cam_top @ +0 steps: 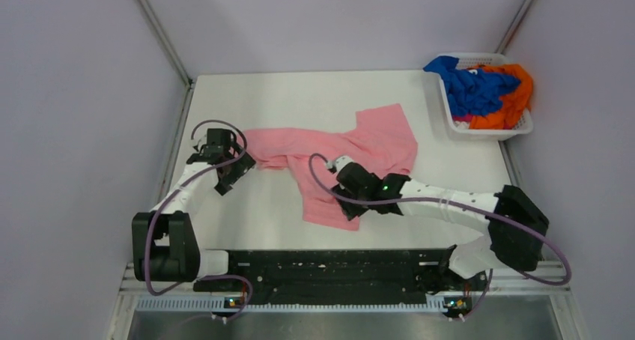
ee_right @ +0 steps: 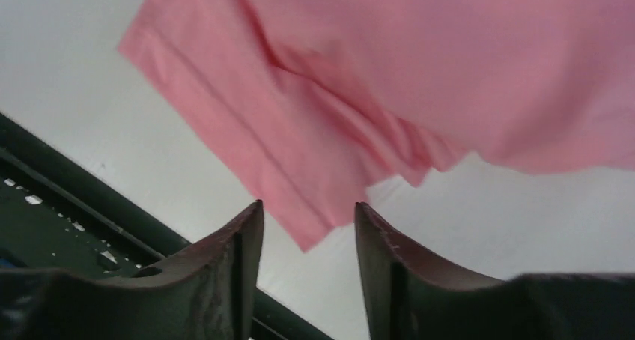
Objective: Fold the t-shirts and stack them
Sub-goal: Flatten out the tshirt
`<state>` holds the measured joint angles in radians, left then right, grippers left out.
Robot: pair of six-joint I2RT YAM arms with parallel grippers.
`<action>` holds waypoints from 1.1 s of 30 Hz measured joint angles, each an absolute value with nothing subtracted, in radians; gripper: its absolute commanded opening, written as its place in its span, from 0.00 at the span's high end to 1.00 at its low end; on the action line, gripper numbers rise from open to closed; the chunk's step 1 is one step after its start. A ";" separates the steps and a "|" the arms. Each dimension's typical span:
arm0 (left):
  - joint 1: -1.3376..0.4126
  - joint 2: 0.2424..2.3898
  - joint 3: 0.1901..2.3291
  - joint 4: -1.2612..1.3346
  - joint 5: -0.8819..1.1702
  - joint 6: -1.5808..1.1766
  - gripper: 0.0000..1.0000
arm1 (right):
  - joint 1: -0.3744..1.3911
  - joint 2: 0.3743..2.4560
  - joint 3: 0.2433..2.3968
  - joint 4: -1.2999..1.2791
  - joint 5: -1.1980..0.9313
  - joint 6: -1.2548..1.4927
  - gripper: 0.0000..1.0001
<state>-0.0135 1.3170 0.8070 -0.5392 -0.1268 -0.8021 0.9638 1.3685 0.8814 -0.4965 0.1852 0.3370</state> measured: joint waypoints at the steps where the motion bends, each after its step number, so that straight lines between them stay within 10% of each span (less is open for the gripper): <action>1: -0.013 1.323 0.818 -0.540 -0.133 -0.799 0.01 | 0.996 1.405 0.900 -0.480 0.167 0.322 0.41; 8: -0.009 1.361 0.885 -0.540 -0.165 -0.780 0.01 | 1.108 1.697 1.023 -0.471 0.163 0.255 0.29; 20: 0.027 1.393 0.903 -0.553 -0.181 -0.768 0.01 | 1.014 1.692 0.985 -0.479 0.172 0.402 0.98; 33: 0.027 1.502 0.940 -0.607 -0.145 -0.731 0.11 | 0.606 1.360 0.817 -0.574 0.327 0.537 1.00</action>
<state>0.0269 1.5021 0.9398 -0.6071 -0.1452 -0.7315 0.6056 1.3598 0.8165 -0.5735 0.3267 0.5365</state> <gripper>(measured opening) 0.930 0.011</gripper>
